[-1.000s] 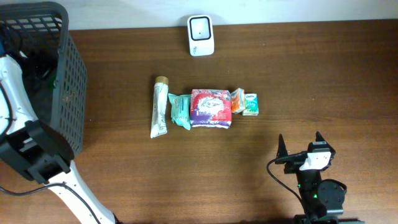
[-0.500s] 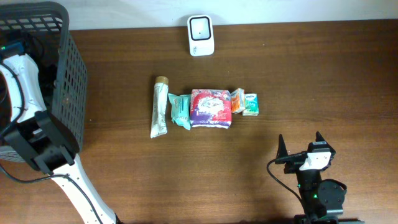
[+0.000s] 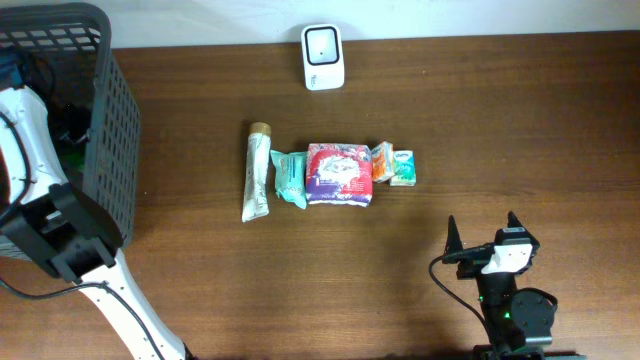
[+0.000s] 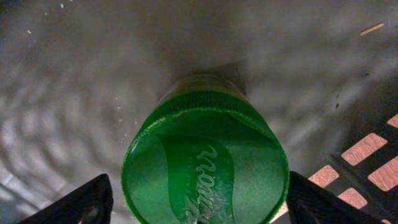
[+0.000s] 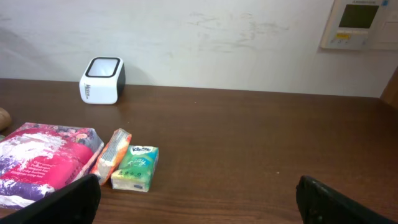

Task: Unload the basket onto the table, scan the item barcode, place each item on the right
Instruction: 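Reach into basket and grasp the green bottle with left gripper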

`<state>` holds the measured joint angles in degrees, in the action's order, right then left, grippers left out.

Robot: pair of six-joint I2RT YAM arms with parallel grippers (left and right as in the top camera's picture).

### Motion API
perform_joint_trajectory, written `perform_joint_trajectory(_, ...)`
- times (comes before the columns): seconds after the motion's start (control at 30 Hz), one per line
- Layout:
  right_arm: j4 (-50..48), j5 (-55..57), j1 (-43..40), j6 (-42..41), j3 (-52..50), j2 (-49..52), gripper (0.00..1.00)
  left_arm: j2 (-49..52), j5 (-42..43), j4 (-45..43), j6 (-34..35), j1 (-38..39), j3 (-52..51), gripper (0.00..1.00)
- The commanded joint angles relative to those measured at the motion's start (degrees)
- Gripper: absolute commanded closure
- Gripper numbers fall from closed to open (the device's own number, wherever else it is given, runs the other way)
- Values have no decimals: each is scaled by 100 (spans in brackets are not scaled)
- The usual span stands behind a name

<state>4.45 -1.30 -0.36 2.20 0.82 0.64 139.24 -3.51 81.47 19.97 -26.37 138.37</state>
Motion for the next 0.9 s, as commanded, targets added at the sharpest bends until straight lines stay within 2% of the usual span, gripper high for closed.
perform_joint_trajectory(0.0, 7, 50, 31, 37, -50, -35, 1, 70, -87, -24, -33, -22, -140, 11)
perform_joint_trajectory(0.17, 7, 50, 31, 37, -50, -35, 1, 70, -87, -22, -35, -61, -140, 11)
perform_joint_trajectory(0.2, 7, 50, 31, 37, -50, -35, 1, 70, -111, -24, -35, -61, -144, 16)
perform_joint_trajectory(0.23, 7, 50, 31, 37, -50, -35, 1, 70, -208, -20, -33, -59, -164, 30)
perform_joint_trajectory(0.27, 7, 50, 31, 37, -50, -35, 1, 70, -238, -9, -35, -61, -186, 32)
perform_joint_trajectory(0.4, 7, 50, 31, 37, -50, -35, 1, 70, -236, 11, -35, -98, -188, 34)
perform_joint_trajectory(0.57, 7, 50, 31, 37, -50, -35, 2, 68, -232, 15, -33, -118, -15, 31)
perform_joint_trajectory(0.87, 7, 50, 31, 37, -50, -33, 1, 13, 98, 855, -33, -122, 1888, 32)
